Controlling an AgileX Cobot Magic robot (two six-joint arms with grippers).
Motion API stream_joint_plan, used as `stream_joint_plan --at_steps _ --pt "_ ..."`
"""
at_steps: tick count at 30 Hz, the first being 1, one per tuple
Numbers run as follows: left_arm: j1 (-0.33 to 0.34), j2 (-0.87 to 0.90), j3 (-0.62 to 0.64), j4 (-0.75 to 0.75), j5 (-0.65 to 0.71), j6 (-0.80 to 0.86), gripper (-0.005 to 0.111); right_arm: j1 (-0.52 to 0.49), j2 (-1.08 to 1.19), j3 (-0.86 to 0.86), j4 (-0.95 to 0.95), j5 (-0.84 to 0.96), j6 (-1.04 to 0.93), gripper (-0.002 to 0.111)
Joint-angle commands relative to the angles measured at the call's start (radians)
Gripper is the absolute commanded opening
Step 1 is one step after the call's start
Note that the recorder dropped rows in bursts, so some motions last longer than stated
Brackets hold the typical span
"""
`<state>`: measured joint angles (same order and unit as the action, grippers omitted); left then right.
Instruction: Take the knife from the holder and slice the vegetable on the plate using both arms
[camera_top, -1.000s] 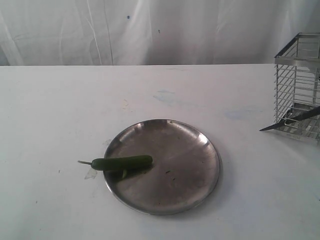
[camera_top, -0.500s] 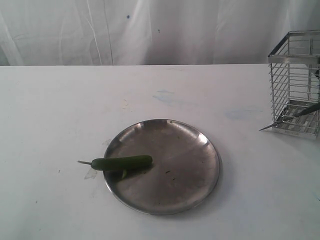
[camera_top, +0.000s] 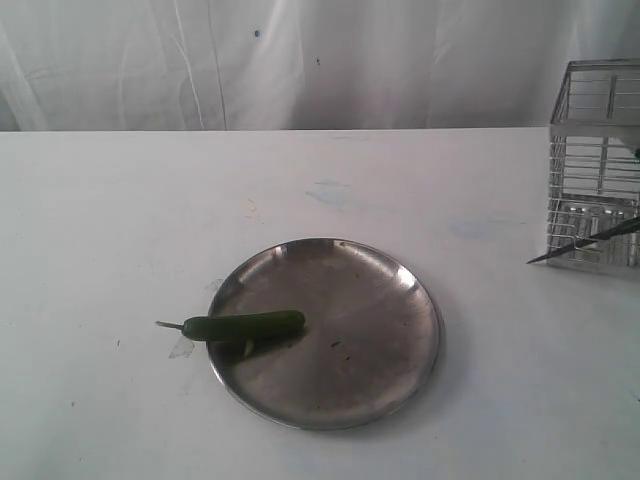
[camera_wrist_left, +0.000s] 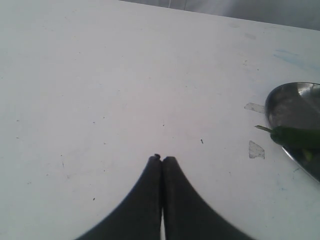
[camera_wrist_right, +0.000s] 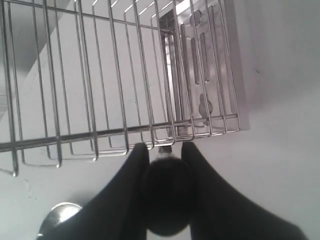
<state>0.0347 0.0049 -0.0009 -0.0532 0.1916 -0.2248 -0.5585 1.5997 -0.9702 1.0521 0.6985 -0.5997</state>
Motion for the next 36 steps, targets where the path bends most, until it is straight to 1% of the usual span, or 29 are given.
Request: stream_joint_plan --at_steps 1,4,7,11,12,17,19,22,25,26,28,30,32,34,35,36 --pt "-0.008 -0.005 0.001 0.001 -0.005 -0.004 0.0 -0.088 -0.002 -0.029 0.012 0.074 -0.108 0.0" --pt "-0.008 -0.005 0.001 0.001 -0.005 -0.004 0.0 -0.122 -0.002 -0.042 0.014 0.09 -0.11 0.0" --pt "-0.008 -0.005 0.001 0.001 -0.005 -0.004 0.0 -0.125 0.0 -0.042 0.014 0.11 -0.15 0.0" --pt "-0.008 -0.005 0.001 0.001 -0.005 -0.004 0.0 -0.13 0.033 -0.097 0.048 0.199 -0.159 0.0" --pt "-0.008 -0.005 0.001 0.001 -0.005 -0.004 0.0 -0.13 0.043 -0.117 0.044 0.229 -0.164 0.0" --pt "-0.008 -0.005 0.001 0.001 -0.005 -0.004 0.0 -0.13 0.132 -0.121 -0.039 0.262 -0.157 0.0" --pt "-0.008 -0.005 0.001 0.001 -0.005 -0.004 0.0 -0.13 0.166 -0.121 -0.012 0.289 -0.157 0.0" --pt "-0.008 -0.005 0.001 0.001 -0.005 -0.004 0.0 -0.135 0.182 -0.123 -0.005 0.282 -0.161 0.0" --pt "-0.008 -0.005 0.001 0.001 -0.005 -0.004 0.0 -0.185 0.188 -0.146 0.099 0.321 -0.164 0.0" --pt "-0.008 -0.005 0.001 0.001 -0.005 -0.004 0.0 -0.194 0.188 -0.149 0.101 0.334 -0.166 0.0" --pt "-0.008 -0.005 0.001 0.001 -0.005 -0.004 0.0 -0.211 0.188 -0.159 0.053 0.356 -0.173 0.0" --pt "-0.008 -0.005 0.001 0.001 -0.005 -0.004 0.0 -0.219 0.188 -0.159 -0.043 0.333 -0.17 0.0" --pt "-0.008 -0.005 0.001 0.001 -0.005 -0.004 0.0 -0.22 0.188 -0.159 -0.075 0.316 -0.157 0.0" --pt "-0.008 -0.005 0.001 0.001 -0.005 -0.004 0.0 -0.22 0.188 -0.159 0.001 0.333 -0.193 0.0" --pt "-0.008 -0.005 0.001 0.001 -0.005 -0.004 0.0 -0.22 0.188 -0.159 0.047 0.356 -0.236 0.0" --pt "-0.008 -0.005 0.001 0.001 -0.005 -0.004 0.0 -0.22 0.188 -0.159 0.117 0.406 -0.324 0.0"
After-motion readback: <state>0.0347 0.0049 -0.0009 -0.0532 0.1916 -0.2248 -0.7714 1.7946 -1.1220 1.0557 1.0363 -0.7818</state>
